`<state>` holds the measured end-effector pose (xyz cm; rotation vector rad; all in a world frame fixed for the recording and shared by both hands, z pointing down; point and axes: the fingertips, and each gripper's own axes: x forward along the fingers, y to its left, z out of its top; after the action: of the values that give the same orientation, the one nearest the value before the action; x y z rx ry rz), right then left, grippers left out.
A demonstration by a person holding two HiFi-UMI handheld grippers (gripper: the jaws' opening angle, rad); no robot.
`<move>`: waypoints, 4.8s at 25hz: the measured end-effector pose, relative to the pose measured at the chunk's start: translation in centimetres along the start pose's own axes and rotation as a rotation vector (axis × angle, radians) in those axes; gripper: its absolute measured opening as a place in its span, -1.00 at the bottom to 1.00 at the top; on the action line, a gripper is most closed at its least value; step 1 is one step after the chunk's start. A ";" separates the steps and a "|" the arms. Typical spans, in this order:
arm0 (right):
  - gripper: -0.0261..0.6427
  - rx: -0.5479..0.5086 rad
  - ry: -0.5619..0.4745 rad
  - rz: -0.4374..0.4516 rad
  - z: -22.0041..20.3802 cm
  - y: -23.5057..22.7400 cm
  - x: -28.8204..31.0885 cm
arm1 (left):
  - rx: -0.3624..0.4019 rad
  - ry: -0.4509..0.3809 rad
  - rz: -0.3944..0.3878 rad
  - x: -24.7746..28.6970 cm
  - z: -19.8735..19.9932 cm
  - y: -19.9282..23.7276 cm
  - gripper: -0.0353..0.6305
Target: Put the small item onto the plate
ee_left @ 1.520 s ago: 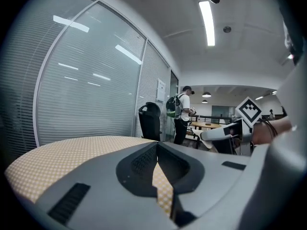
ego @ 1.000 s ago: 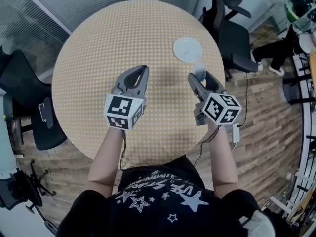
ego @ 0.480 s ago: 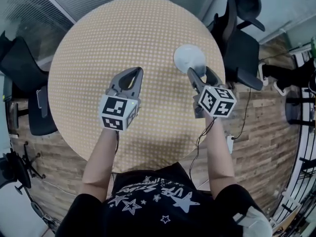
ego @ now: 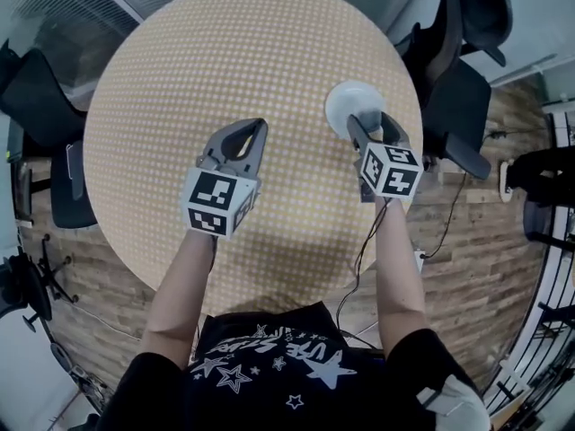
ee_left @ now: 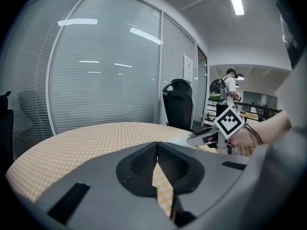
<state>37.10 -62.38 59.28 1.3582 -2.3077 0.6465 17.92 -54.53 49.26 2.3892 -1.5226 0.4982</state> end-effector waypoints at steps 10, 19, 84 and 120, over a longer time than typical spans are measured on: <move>-0.02 -0.086 0.116 -0.013 -2.0 -1.3 3.2 | -0.018 0.022 0.009 1.4 -1.0 0.6 -0.87; -0.02 -0.167 0.204 -0.040 -2.6 -1.1 4.6 | -0.033 0.032 0.012 1.3 -1.7 0.8 -0.87; -0.78 0.030 -0.336 -0.092 -2.7 33.9 -29.5 | 0.056 -0.160 -0.511 -26.6 -3.5 -7.4 -0.87; -0.84 -0.032 -0.341 -0.053 -11.6 46.0 -40.8 | 0.023 -0.159 -0.548 -43.6 -9.1 -12.6 -0.87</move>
<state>16.16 -7.38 37.89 1.6145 -2.5164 0.3829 11.06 -9.98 38.71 2.7625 -0.8439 0.2057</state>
